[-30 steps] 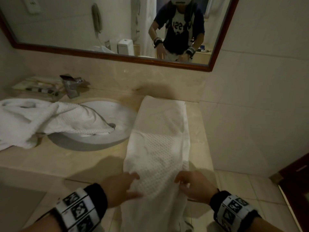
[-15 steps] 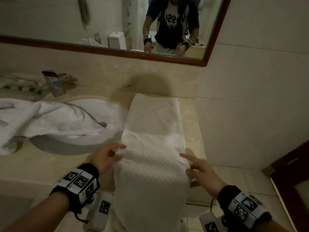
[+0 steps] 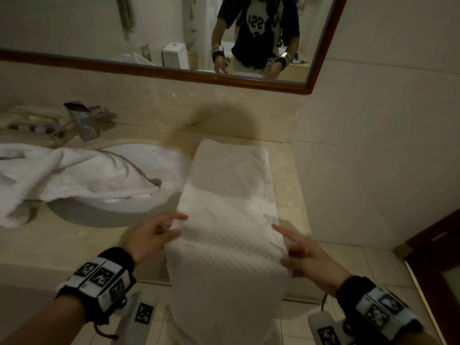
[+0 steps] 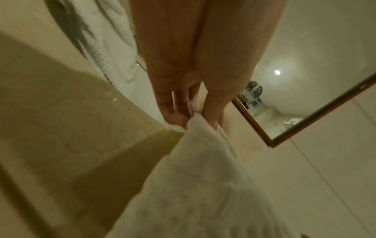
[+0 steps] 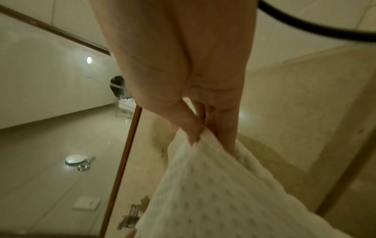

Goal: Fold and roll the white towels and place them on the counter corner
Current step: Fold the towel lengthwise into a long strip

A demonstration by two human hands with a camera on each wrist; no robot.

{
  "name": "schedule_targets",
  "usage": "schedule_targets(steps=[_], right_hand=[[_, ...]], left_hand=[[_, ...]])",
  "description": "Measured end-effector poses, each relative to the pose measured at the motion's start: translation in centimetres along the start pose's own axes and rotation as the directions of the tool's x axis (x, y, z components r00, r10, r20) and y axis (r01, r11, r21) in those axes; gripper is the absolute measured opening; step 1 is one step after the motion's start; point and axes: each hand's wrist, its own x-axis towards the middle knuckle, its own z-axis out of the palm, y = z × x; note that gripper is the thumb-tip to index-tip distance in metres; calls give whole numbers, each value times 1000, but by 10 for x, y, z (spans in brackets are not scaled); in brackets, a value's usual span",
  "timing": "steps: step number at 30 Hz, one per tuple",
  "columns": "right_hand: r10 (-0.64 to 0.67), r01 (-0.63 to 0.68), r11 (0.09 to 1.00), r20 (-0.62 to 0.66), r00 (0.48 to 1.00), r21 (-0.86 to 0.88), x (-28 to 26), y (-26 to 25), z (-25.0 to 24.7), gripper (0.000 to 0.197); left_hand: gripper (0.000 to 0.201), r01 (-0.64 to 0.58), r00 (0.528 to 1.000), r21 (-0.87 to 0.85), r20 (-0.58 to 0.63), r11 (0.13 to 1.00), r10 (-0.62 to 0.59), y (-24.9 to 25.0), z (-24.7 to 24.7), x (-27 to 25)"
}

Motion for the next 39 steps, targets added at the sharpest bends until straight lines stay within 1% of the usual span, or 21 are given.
schedule_targets(steps=[2,4,5,7,10,11,13,15,16,18,19,21,23,24,26,28,30,32,34,36,39], right_hand=[[33,-31,991,15,999,-133,-3,7,10,62],[90,-81,981,46,995,-178,-1,13,20,63],[101,-90,981,60,993,-174,1,13,23,64],[101,-85,976,72,992,-198,4,12,26,69],[79,-50,968,107,991,-246,0,9,27,73],[44,-15,973,119,992,-231,-3,9,24,73],[-18,29,983,62,998,-181,-8,13,11,71],[19,-13,986,32,999,-167,-13,18,3,68],[77,-65,982,60,995,-179,-13,19,3,68],[170,-148,973,118,978,-180,-4,17,9,69],[175,-154,974,121,977,-166,4,12,11,68],[114,-105,987,69,991,-124,26,0,13,63],[50,-59,985,-60,997,-160,55,-8,9,57],[25,-50,978,-121,992,-202,68,-13,7,54],[-20,-38,959,-199,980,-282,85,-19,2,52],[-52,-26,952,-248,967,-304,88,-16,-9,54],[-17,-67,956,-280,960,-285,82,-8,-19,54],[94,-166,931,-224,970,-326,80,-8,-21,52],[175,-243,895,-206,963,-375,96,-22,-24,44],[159,-246,890,-244,957,-384,128,-45,-30,44],[86,-205,875,-276,957,-438,176,-73,-37,63]], left_hand=[[34,39,996,147,73,988,-50,4,10,-5],[45,70,983,292,143,954,-116,7,17,-7],[47,99,981,271,137,957,-141,7,18,-8],[46,166,977,119,115,979,-180,4,15,-9],[50,225,953,-18,214,974,-216,-1,15,-15],[52,217,950,-15,234,976,-208,-3,14,-17],[51,159,965,26,206,987,-161,-6,12,-17],[60,147,954,146,239,978,-179,-7,11,-18],[73,144,931,254,292,956,-218,-6,14,-17],[101,87,888,524,344,847,-304,-4,25,-10],[109,50,892,628,322,777,-318,-2,27,-4],[112,-27,931,756,257,654,-259,3,26,11],[108,-82,951,784,247,616,-188,7,23,28],[114,-110,952,778,261,619,-159,7,23,38],[137,-180,938,764,323,619,-125,7,24,61],[145,-219,922,768,365,602,-131,6,22,84],[135,-235,906,773,394,589,-156,6,17,103],[103,-247,898,772,410,586,-161,6,15,117],[81,-234,929,775,357,588,-101,9,9,137],[75,-177,949,780,298,601,-108,11,0,163],[67,-36,950,715,241,699,-198,5,-11,202]])
